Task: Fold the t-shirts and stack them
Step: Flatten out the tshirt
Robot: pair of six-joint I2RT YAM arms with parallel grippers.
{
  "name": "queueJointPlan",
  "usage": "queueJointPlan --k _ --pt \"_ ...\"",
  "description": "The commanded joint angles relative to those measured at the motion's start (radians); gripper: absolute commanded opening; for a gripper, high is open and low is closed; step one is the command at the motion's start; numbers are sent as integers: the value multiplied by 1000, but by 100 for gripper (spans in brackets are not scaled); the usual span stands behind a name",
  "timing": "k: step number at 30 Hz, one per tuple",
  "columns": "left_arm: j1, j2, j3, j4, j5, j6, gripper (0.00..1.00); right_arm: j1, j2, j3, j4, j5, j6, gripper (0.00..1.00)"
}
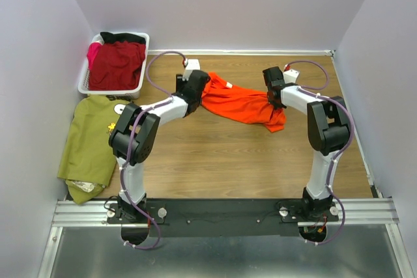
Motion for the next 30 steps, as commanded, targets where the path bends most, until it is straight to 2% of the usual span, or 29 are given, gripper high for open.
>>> queueJointPlan --k 1,3,4,7,10,18,24,30 --pt "-30 -52 -135 -48 64 -67 54 -2 56 13 -30 -36 7 1" --pt "-32 -55 -154 -84 18 -105 50 -2 62 17 -30 -43 5 1" --pt "-30 -51 -146 -118 -64 -141 49 -2 65 19 -30 -43 4 1" --pt "-32 -13 -90 -262 -174 -256 46 -2 65 20 -30 -48 5 1" --pt "-32 9 -66 -301 -208 -280 45 -2 63 16 -30 -54 7 1" --pt "-32 63 -59 -359 -167 -294 48 -2 65 14 -30 -57 8 1" --pt "-32 -3 -122 -364 -125 -310 55 -2 76 19 -30 -69 10 1" --pt "-32 -9 -132 -371 -107 -305 57 -2 76 14 -30 -79 13 1"
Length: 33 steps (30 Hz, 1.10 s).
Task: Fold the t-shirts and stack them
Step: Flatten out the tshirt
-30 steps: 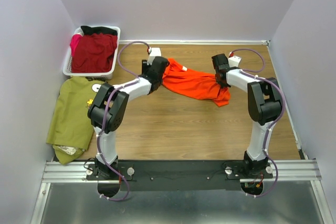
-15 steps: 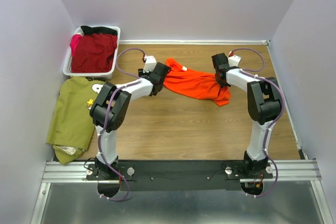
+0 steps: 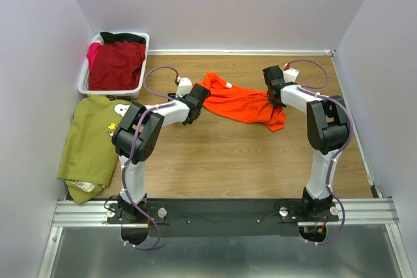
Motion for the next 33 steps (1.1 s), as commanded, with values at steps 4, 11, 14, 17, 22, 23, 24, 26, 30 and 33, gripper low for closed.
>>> queueJointPlan --k 4,11,14,17,22,23,24,26,30,33 --pt "0 -22 -20 -4 52 -10 57 -2 50 -15 -30 -58 16 1" --pt "16 -48 -19 -36 124 -16 57 -2 50 -18 -30 -53 13 1" --pt "23 -61 -26 -36 175 -34 57 -2 49 -18 -30 -50 14 1" --pt "33 -67 -29 -32 221 -46 52 -2 44 -19 -30 -47 13 1" --pt "62 -84 -57 -7 349 -53 48 -4 38 -28 -30 -32 7 1" --pt "69 -91 -63 -3 365 -53 48 -2 35 -30 -30 -29 5 1" --pt "71 -96 -69 -2 374 -59 47 -4 34 -31 -30 -27 3 1" --pt "71 -108 -91 4 393 -60 47 -2 24 -34 -30 -18 -1 1" --pt "73 -122 -131 13 413 -66 39 -2 17 -36 -30 -7 -9 1" --pt "73 -131 -149 13 423 -77 10 -4 7 -39 -30 -4 -12 1"
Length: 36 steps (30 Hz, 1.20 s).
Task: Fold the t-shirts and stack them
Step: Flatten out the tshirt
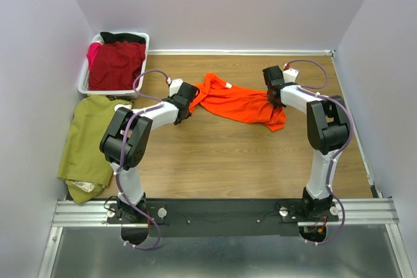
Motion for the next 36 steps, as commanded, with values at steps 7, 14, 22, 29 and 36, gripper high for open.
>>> queueJointPlan --k 7,14,22,29,36 --pt "-1 -104 -75 -47 54 -50 0 -20 -5 -38 -35 -1 -15 1" --pt "-1 -304 -56 -52 -24 -82 0 -25 -94 -45 -33 46 -58 4" --pt "-1 -480 -41 14 -165 -168 0 -23 -272 -99 -33 91 -92 23" --pt "-1 -582 -26 0 -308 -217 0 27 -372 -133 -35 42 -139 26" --pt "-1 -616 -46 -37 -363 -271 0 87 -438 -183 -35 -85 -166 41"
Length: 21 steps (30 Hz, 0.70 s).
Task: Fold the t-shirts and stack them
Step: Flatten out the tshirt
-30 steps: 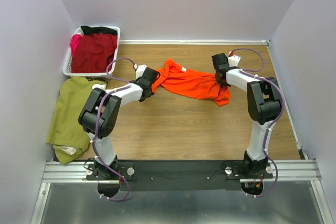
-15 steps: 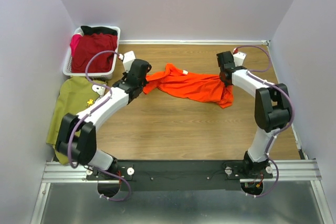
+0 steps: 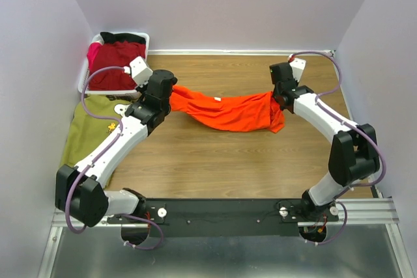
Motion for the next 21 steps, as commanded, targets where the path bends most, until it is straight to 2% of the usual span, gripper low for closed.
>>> queueJointPlan --k 1,3,13,21 --pt "-1 -38 -3 -26 -118 -71 0 30 -53 -54 -19 -126 -28 41" --pt "-1 -52 -9 -19 -121 -65 0 33 -59 -82 -18 -210 -17 41" --pt "-1 -27 8 -36 -119 -54 0 81 -25 -212 42 -384 28 41" --pt "-1 3 14 -36 -110 -46 0 142 -36 -269 71 -402 51 41"
